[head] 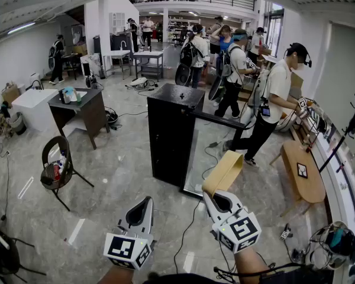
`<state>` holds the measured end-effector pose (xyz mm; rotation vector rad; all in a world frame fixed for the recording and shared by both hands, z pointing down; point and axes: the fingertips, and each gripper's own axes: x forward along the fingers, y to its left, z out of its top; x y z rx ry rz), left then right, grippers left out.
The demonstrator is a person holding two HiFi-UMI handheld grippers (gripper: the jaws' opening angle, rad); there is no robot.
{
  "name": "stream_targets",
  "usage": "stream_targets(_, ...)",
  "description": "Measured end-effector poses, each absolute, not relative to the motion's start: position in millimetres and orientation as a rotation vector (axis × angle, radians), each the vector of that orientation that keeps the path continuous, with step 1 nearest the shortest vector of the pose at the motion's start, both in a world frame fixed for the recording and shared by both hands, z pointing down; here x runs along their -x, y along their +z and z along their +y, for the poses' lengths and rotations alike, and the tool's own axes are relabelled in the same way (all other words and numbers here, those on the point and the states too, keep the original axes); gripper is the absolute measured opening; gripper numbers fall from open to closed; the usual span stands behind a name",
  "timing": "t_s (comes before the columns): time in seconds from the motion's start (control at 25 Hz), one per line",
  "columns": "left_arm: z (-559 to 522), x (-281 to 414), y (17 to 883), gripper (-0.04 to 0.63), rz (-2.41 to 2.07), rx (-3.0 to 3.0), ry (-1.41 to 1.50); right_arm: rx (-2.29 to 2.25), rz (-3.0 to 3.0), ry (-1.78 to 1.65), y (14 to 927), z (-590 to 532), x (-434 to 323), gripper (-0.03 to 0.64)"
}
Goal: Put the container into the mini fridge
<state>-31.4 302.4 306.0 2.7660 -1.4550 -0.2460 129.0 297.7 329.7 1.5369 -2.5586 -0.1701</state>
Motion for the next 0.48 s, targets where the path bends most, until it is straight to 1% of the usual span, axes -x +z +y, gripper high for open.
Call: stream_targets(0.48, 304.2, 33.6, 301.6, 0.006, -1.443, -2.782, -0.239, -1.53, -2.554, -0.163, 326.4, 298.7, -126.0, 0.021)
